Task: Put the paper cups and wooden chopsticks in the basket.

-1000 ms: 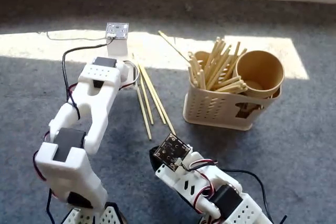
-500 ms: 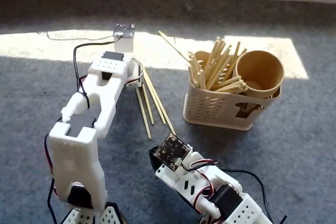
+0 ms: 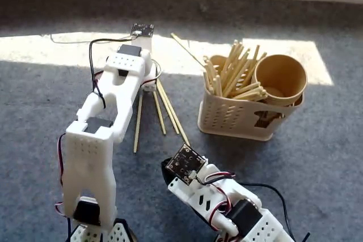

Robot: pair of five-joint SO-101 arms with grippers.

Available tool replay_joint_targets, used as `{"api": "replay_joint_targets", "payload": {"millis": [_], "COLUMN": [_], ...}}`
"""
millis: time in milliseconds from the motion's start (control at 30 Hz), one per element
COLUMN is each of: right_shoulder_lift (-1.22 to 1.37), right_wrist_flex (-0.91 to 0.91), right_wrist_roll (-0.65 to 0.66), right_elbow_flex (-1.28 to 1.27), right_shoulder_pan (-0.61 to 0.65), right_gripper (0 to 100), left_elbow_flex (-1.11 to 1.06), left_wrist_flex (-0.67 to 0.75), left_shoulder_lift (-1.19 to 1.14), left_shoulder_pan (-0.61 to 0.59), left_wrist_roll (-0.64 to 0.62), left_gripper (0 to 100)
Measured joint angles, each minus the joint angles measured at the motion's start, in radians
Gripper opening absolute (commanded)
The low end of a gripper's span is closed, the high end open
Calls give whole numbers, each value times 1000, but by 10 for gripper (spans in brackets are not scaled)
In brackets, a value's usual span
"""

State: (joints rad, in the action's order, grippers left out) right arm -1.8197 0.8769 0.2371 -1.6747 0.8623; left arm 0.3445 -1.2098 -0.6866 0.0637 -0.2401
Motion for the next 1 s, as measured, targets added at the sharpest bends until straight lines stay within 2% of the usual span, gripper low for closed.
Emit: {"api": "replay_joint_targets", "payload": {"millis": [633, 833, 1000], "right_shoulder_lift": [0, 0, 0], "right_wrist_flex": [0, 0, 0], "right_wrist_roll": [0, 0, 0], "right_elbow_flex": [0, 0, 0], "right_shoulder_pan": [0, 0, 0], "right_gripper": [6, 6, 6], "left_elbow_flex": [-3, -153, -338], "left_wrist_flex": [-37, -34, 74], "left_shoulder_lift": [3, 121, 255], "left_shoulder_pan": [0, -3, -3], "left_wrist_roll": [2, 2, 2], "left_gripper": [6, 6, 6]}}
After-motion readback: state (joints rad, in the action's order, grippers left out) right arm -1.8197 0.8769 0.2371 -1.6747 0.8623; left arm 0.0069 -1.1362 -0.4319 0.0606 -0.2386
